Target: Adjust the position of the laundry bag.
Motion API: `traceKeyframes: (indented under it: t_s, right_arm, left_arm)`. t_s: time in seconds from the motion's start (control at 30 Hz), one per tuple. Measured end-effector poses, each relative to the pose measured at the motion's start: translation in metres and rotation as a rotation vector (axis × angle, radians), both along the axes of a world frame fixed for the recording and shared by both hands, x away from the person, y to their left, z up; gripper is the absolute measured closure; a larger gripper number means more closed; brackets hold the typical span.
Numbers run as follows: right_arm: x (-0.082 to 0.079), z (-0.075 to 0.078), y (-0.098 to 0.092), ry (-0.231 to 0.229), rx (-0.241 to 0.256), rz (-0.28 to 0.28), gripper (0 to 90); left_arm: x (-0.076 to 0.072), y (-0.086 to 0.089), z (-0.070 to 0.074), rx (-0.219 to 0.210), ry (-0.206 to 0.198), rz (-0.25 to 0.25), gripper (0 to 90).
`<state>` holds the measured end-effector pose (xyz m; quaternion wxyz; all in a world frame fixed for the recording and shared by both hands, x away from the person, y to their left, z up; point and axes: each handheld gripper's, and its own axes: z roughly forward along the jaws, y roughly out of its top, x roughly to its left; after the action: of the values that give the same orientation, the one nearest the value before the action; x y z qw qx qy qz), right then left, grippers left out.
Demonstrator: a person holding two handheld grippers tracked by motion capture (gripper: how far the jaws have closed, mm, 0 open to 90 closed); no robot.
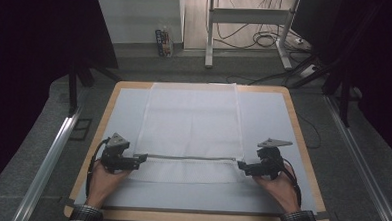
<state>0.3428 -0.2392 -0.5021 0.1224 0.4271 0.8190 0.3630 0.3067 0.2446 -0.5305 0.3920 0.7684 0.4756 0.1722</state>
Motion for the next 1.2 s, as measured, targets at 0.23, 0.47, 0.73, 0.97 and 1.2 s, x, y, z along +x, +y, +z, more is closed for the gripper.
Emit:
traceKeyframes:
  t_s: [0.23,0.47,0.73,0.97,1.2]
  right_arm:
    - [0.006,0.000,0.008,-0.033,-0.061,0.021,29.8]
    - [0.019,0.006,0.012,-0.086,-0.063,0.008,42.6]
    - [0.041,-0.003,0.018,-0.091,-0.115,-0.008,54.2]
    - [0.051,-0.008,0.019,-0.076,-0.134,-0.011,62.0]
    - [0.059,-0.016,0.020,-0.059,-0.142,0.006,62.5]
  left_arm:
    - [0.009,0.004,-0.002,0.006,0.006,0.019,30.3]
    - [0.025,0.006,-0.004,0.026,0.011,0.059,34.4]
    - [0.038,0.012,-0.007,-0.028,0.037,0.080,39.0]
    - [0.045,0.011,-0.010,0.025,0.030,0.091,45.6]
    - [0.050,0.007,-0.014,0.074,0.035,0.082,51.1]
